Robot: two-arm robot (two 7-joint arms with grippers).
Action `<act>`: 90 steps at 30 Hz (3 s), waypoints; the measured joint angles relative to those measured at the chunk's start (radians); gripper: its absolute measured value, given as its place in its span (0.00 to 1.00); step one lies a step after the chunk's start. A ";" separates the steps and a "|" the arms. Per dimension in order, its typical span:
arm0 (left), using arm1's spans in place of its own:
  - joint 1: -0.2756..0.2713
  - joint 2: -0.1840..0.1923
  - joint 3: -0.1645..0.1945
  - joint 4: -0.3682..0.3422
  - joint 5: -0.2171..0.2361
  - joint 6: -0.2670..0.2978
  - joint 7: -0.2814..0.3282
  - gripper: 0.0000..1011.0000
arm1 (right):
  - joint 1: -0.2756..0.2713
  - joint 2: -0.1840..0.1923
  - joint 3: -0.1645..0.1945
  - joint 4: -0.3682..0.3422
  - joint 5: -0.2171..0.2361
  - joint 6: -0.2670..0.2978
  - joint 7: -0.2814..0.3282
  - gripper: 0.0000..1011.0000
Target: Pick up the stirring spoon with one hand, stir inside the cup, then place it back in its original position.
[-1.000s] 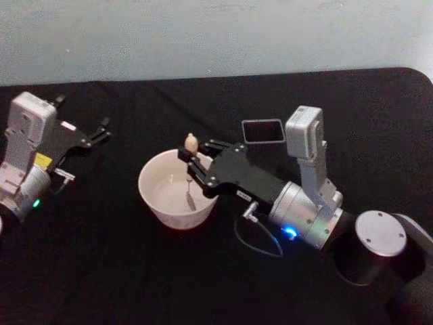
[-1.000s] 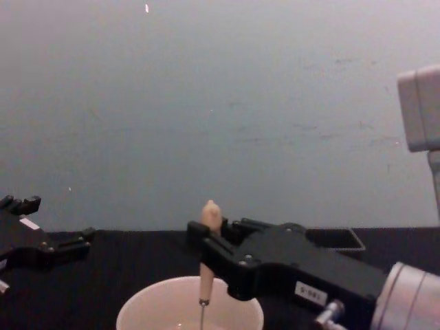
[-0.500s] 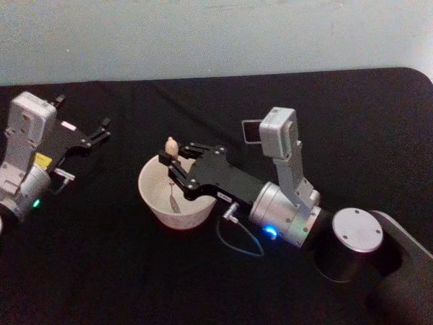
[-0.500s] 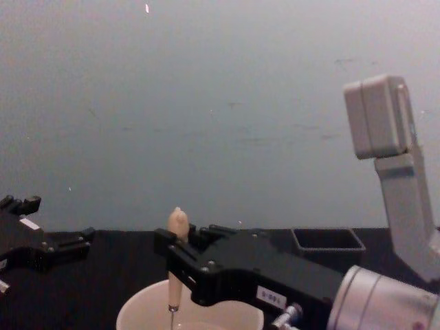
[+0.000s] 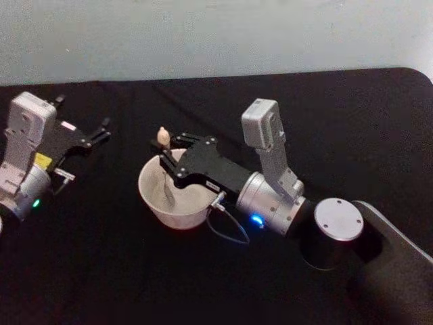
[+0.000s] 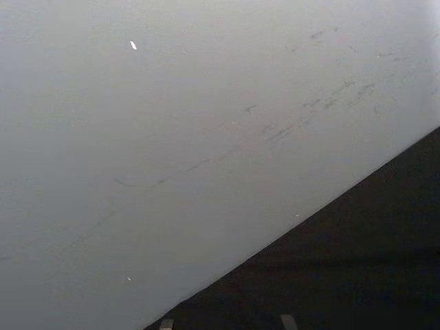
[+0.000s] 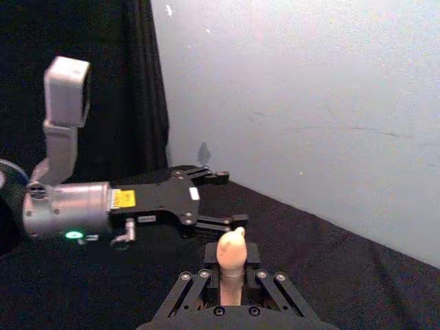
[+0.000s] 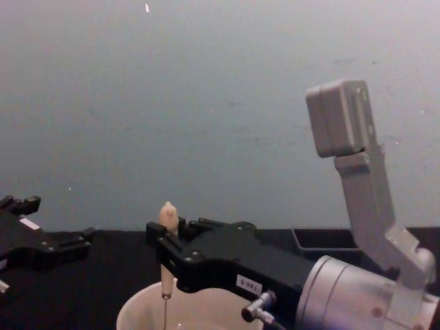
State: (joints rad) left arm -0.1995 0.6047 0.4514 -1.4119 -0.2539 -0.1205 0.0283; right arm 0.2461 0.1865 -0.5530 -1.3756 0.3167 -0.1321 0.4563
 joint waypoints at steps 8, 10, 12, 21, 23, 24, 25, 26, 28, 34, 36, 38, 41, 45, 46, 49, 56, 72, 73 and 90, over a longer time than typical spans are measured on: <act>0.000 0.000 0.000 0.000 0.000 0.000 0.000 0.99 | 0.020 -0.018 0.020 0.038 -0.021 -0.009 -0.023 0.21; 0.000 0.000 0.000 0.000 0.000 0.000 0.000 0.99 | 0.021 -0.019 0.024 0.041 -0.023 -0.010 -0.024 0.21; 0.000 0.000 0.000 0.000 0.000 0.000 0.000 0.99 | 0.021 -0.019 0.031 0.042 -0.023 -0.011 -0.025 0.21; 0.000 0.000 0.000 0.000 0.000 0.000 0.000 0.99 | 0.005 -0.003 0.054 0.023 -0.018 -0.008 -0.021 0.21; 0.000 0.000 0.000 0.000 0.000 0.000 0.000 0.99 | -0.002 0.004 0.060 0.013 -0.012 -0.005 -0.018 0.21; 0.000 0.000 0.000 0.000 0.000 0.000 0.000 0.99 | -0.004 0.006 0.061 0.010 -0.010 -0.004 -0.017 0.21; 0.000 0.000 0.000 0.000 0.000 0.000 0.000 0.99 | -0.009 0.011 0.065 0.001 -0.005 -0.001 -0.015 0.21; 0.000 0.000 0.000 0.000 0.000 0.000 0.000 0.99 | -0.012 0.014 0.067 -0.004 -0.003 0.000 -0.014 0.21; 0.000 0.000 0.000 0.000 0.000 0.000 0.000 0.99 | -0.020 0.022 0.072 -0.017 0.004 0.002 -0.009 0.21; 0.000 0.000 0.000 0.000 0.000 0.000 0.000 0.99 | -0.040 0.041 0.080 -0.052 0.021 0.006 0.002 0.21; 0.000 0.000 0.000 0.000 0.000 0.000 0.000 0.99 | -0.049 0.049 0.081 -0.065 0.027 0.008 0.005 0.21; 0.000 0.000 0.000 0.000 0.000 0.000 0.000 0.99 | -0.057 0.056 0.081 -0.077 0.030 0.009 0.009 0.21; 0.000 0.000 0.000 0.000 0.000 0.000 0.000 0.99 | -0.065 0.064 0.078 -0.089 0.033 0.011 0.012 0.21; 0.000 0.000 0.000 0.000 0.000 0.000 0.000 0.99 | -0.080 0.076 0.067 -0.107 0.037 0.013 0.022 0.21; 0.000 0.000 0.000 0.000 0.000 0.000 0.000 0.99 | -0.081 0.077 0.065 -0.110 0.037 0.013 0.024 0.21; 0.000 0.000 0.000 0.000 0.000 0.000 0.000 0.99 | -0.086 0.080 0.057 -0.117 0.038 0.014 0.029 0.21; 0.000 0.000 0.000 0.000 0.000 0.000 0.000 0.99 | -0.077 0.068 0.037 -0.109 0.035 0.017 0.025 0.21; 0.000 0.000 0.000 0.000 0.000 0.000 0.000 0.99 | -0.016 0.007 0.013 -0.022 -0.005 0.004 -0.001 0.21; 0.000 0.000 0.000 0.000 0.000 0.000 0.000 0.99 | -0.013 0.003 0.013 -0.017 -0.007 0.003 -0.004 0.21; 0.000 0.000 0.000 0.000 0.000 0.000 0.000 0.99 | 0.026 -0.025 0.057 0.047 -0.027 -0.007 -0.039 0.21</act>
State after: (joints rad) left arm -0.1995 0.6047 0.4514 -1.4120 -0.2539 -0.1205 0.0283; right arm 0.2722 0.1612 -0.4956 -1.3289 0.2898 -0.1392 0.4175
